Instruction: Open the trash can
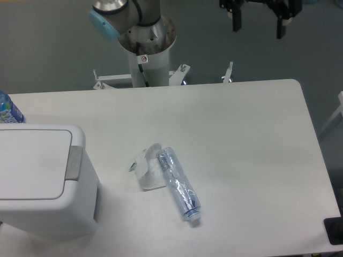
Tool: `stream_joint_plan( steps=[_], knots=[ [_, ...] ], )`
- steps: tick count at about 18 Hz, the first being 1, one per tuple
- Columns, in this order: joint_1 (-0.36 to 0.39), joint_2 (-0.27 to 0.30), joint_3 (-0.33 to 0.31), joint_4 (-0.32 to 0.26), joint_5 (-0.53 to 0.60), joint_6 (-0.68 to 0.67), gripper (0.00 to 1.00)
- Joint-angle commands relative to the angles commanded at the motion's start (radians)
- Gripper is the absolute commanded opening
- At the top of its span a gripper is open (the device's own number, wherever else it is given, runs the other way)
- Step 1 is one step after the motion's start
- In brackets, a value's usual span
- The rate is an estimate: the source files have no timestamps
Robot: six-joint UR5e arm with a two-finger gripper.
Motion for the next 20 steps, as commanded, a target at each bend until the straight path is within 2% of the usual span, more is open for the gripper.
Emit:
stream_joint_plan(
  steps=[5,7,12,14,16,20],
  knots=[
    [-0.003,-0.002,0.003,0.003,-0.003,-0.032,1.00],
    [-0.009,-0.021,0.002,0.044,-0.006,-0.081,1.00],
    [-0.057,-0.051,-0.002,0.129,-0.035,-0.354,1.00],
    [-0.104,-0.072,0.000,0.176,-0.038,-0.486,1.00],
    [-0.165,-0.097,-0.005,0.234,-0.101,-0.601,1.00],
    [-0.205,-0.115,-0.026,0.256,-0.132,-0.733,1.00]
  ],
)
